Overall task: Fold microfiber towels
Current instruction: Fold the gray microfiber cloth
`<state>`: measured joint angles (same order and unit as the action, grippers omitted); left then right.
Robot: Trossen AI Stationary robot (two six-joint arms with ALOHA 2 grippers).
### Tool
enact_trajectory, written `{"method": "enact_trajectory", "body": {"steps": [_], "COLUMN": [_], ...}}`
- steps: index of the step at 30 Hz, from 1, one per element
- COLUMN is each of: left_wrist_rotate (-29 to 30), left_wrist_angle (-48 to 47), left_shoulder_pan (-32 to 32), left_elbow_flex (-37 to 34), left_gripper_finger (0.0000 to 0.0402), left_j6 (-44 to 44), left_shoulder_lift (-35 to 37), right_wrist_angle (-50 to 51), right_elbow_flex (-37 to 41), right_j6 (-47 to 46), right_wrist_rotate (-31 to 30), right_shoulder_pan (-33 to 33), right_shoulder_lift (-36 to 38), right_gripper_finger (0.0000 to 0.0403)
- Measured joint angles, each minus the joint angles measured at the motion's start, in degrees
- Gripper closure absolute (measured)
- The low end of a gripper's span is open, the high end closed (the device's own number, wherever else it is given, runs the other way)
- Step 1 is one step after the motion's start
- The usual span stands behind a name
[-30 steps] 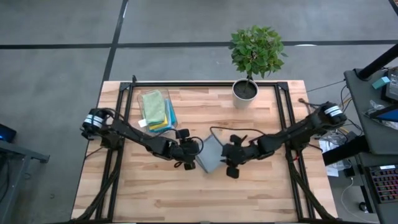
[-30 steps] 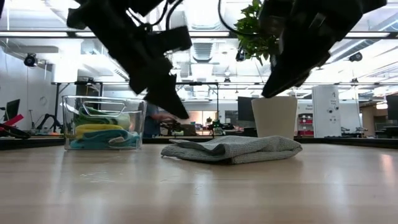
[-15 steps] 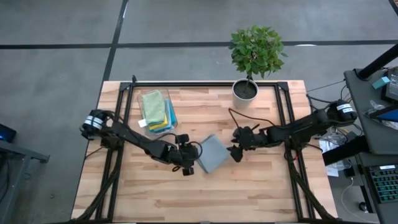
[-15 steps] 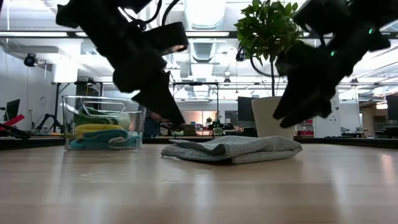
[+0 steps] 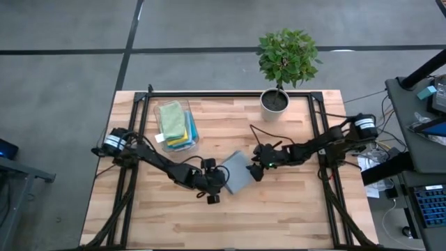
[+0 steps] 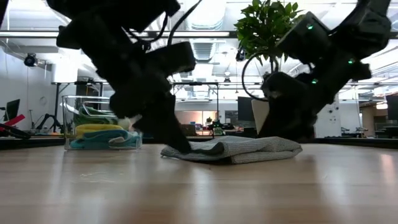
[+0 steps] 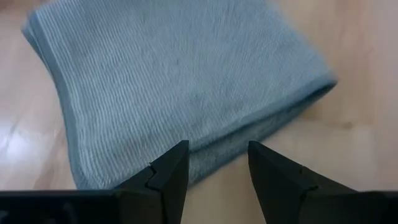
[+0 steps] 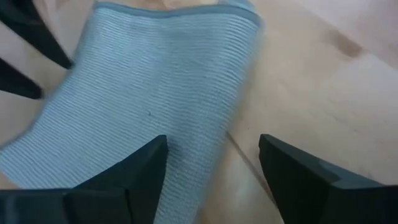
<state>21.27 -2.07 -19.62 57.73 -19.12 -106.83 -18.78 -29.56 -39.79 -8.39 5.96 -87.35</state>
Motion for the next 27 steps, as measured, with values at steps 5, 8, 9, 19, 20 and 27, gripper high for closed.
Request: {"method": "enact_trajectory", "body": {"steps": [5,8,9,19,20,27], "left_wrist_rotate": [-0.06,-0.06,-0.06,0.02,0.0,0.72], "left_wrist_angle": [-0.98,-1.39,-1.4,-7.72,-7.49,2.92], "left_shoulder_pan": [0.0,0.0,0.0,-0.39,-0.39,-0.13], "left_elbow_flex": [-0.14,-0.17,-0.17,0.08,0.0,-0.09], "left_gripper_finger": [0.0252,0.0252,0.0252,0.0252,0.0252,0.0252], "left_j6": [-0.07,-0.06,-0.06,-0.04,-0.04,-0.01], "left_shoulder_lift": [-0.04,-0.04,-0.04,2.74,2.74,-1.31], "right_wrist_angle": [-0.74,-0.3,-0.21,7.54,8.96,27.05], "right_elbow_flex": [-2.41,-2.84,-2.89,-2.91,-3.17,-9.73], "right_j6": [0.81,0.96,0.97,3.41,3.64,6.02], "right_wrist_rotate": [0.84,0.98,1.2,0.93,0.9,-1.56], "right_shoulder_pan": [0.0,0.0,0.0,0.0,0.0,0.0], "right_shoulder_lift": [-2.83,-2.99,-2.81,3.93,4.87,8.57], "right_gripper_finger": [0.0199,0.0249,0.0267,0.0389,0.0389,0.039]}}
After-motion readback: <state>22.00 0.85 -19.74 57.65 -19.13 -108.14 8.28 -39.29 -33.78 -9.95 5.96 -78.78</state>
